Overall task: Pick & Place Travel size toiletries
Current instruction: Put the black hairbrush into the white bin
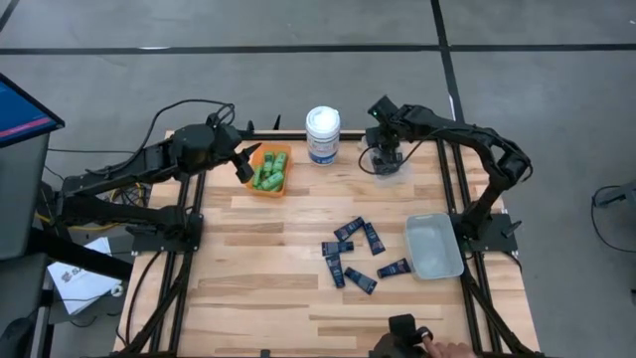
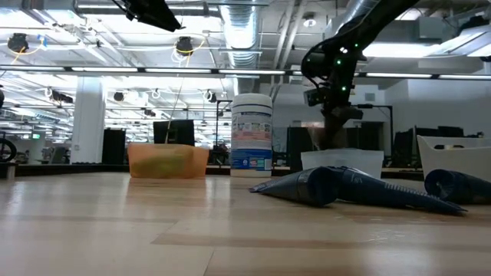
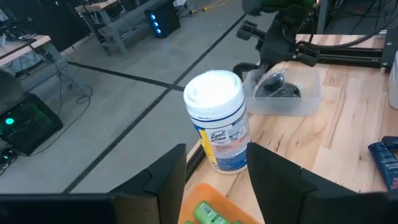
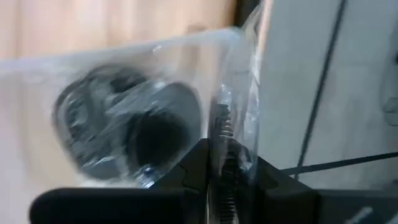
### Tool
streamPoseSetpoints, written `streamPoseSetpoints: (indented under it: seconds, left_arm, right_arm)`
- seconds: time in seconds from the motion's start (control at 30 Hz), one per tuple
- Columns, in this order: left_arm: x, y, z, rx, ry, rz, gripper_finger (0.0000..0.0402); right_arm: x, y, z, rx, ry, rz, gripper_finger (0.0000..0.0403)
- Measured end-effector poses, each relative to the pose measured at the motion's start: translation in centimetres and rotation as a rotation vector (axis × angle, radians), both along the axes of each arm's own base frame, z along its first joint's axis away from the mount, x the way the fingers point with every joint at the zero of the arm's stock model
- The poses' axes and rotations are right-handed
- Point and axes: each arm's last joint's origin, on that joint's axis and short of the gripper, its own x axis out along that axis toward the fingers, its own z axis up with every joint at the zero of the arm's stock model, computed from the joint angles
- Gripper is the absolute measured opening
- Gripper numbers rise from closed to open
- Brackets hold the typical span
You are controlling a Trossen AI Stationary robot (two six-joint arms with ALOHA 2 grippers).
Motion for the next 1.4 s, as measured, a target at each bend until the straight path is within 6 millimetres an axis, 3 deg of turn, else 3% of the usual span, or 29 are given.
streamPoseSetpoints:
  seconds: [0.33,0.7,1.0,1.23,1.4]
  left_arm:
    - [0.0,0.0,0.0,0.0,0.0,0.0,0.0163]
    - [0.0,0.0,0.0,0.0,0.0,-0.001,0.0163]
    - [0.0,0.0,0.0,0.0,0.001,-0.001,0.0163]
    - [0.0,0.0,0.0,0.0,0.001,-0.001,0.0163]
    - [0.0,0.0,0.0,0.0,0.001,-0.001,0.0163]
  right_arm:
    - [0.0,0.9,-2.0,0.037,0.08,0.046,0.0039]
    - [0.6,2.4,-2.1,0.067,0.123,0.079,0.015]
    - [-1.0,3.9,-1.8,0.19,0.21,-0.035,0.0228]
    - [-2.2,5.2,1.1,0.249,0.083,-0.049,0.0207]
    - [-3.2,5.6,3.4,0.267,-0.093,-0.095,0.0141]
